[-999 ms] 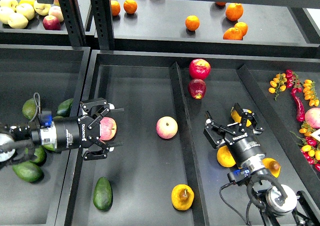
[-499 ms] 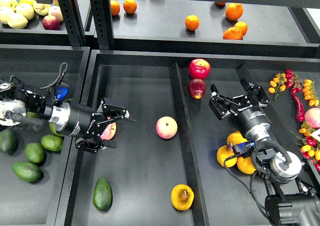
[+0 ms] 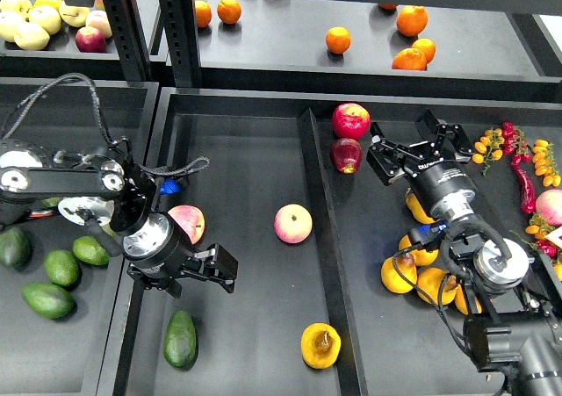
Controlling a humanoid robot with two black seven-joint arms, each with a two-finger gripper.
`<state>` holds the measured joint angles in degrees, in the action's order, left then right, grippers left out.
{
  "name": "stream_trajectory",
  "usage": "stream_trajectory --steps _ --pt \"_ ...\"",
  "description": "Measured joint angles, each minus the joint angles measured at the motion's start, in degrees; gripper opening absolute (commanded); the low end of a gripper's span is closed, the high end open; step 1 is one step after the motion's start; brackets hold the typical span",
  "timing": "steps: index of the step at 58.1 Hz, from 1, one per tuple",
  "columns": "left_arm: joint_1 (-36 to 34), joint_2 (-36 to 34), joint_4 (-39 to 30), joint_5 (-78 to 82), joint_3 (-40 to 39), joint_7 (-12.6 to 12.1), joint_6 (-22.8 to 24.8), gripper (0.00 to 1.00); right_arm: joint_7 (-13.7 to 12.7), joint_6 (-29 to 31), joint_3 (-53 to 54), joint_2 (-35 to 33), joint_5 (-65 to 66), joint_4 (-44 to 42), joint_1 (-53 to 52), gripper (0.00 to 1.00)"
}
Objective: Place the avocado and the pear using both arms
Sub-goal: 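Move left gripper down toward the dark green avocado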
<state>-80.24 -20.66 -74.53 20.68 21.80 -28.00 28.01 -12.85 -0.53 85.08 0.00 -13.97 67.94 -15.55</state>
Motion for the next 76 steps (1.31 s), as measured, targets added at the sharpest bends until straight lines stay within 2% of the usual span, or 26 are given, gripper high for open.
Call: stream_trajectory --steps 17,39,46,76 --pt "-1.5 7.6 2.6 -0.3 6.3 0.0 0.0 0.99 -0.2 0.0 0.0 0.0 -0.1 -0.1 -0.1 0.99" --pt "-0.6 17.0 12.8 -1.2 10.3 0.0 0.0 0.99 -0.3 0.2 0.8 0.0 -0.3 0.1 0.0 0.99" --pt "-0.4 18.9 13.9 -1.2 12.9 0.0 0.0 0.99 -0.3 0.3 0.8 0.0 -0.3 0.1 0.0 0.99" --pt "-0.5 20.7 17.7 -3.8 21.4 0.0 0.0 0.99 -0.4 0.4 0.6 0.0 -0.4 0.0 0.0 0.99"
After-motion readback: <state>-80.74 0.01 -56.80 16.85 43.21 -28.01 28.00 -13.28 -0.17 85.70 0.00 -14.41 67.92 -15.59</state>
